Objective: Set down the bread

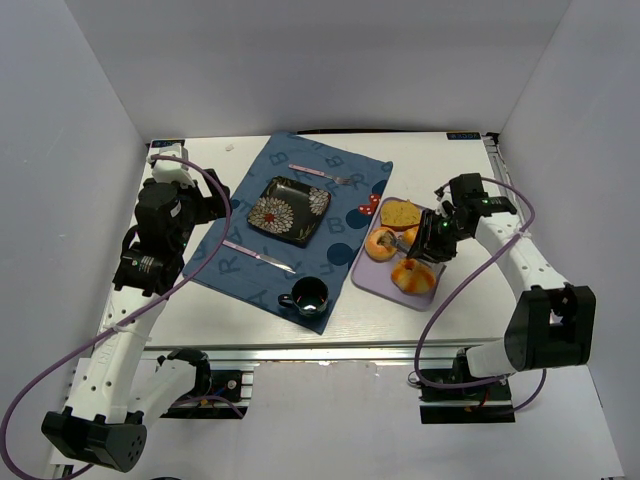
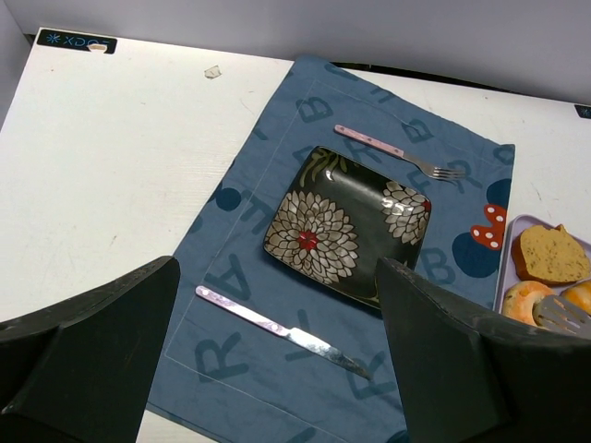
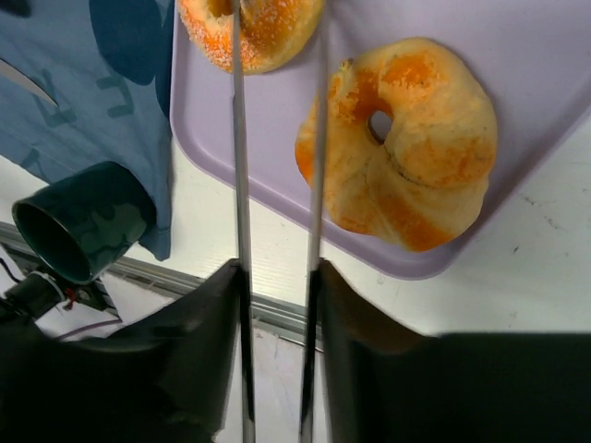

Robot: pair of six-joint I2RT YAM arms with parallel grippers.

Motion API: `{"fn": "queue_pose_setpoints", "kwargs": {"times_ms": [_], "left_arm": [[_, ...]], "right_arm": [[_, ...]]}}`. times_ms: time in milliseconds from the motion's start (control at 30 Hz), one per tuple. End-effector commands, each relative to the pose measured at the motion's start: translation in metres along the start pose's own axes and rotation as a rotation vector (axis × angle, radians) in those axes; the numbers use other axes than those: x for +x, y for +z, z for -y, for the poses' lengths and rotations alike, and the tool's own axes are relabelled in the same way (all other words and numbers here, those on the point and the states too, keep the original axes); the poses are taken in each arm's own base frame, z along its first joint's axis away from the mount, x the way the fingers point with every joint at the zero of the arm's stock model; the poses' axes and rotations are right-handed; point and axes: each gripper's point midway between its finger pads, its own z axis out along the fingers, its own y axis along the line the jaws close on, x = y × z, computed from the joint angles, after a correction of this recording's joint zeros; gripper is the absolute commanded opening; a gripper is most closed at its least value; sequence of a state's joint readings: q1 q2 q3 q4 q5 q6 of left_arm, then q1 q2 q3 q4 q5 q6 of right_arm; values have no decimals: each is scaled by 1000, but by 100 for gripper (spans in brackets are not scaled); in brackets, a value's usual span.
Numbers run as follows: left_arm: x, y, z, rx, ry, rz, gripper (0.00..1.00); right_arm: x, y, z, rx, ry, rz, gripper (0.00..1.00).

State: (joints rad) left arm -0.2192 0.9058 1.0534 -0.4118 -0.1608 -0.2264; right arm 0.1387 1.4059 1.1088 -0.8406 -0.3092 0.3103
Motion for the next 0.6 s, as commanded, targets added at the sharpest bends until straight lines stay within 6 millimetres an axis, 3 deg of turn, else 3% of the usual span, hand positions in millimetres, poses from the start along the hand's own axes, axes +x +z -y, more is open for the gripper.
{"fn": "queue_pose_setpoints", "kwargs": {"times_ms": [0,67,167,200,333,467,500,533,567], "left_arm": [[0,-5,-2,-8,16,2,98],[1,-4,-3,-11,16,0,98],[1,-3,-3,-12,16,2,98],[1,-3,-3,-14,14,2,98],[2,-2,-3,-14,10,4,98],[2,-3,-5,-26,6,10,98],[0,-4,-7,-36,8,16,98],[-2,-6,-8,-38,10,21,98],[-3,-6,-9,-45,15,23,98]], "right_arm": [[-9,-3,-10,-31,-8,28,37],[-8,-13,-13,-24,-3,21,28],[-24,-42,-28,-34,-26,79,27],[-31,-59,-39,-44,-37,105,26],[-44,-85,-77,-111,-93,137,26],[-58,-68,-134,-256,-158,137,26],[-62,-60,-153,-294,-200,145,26],[-65,-42,-159,-294,-202,116,26],[-67,-39,-178,-314,-247,129,26]]}}
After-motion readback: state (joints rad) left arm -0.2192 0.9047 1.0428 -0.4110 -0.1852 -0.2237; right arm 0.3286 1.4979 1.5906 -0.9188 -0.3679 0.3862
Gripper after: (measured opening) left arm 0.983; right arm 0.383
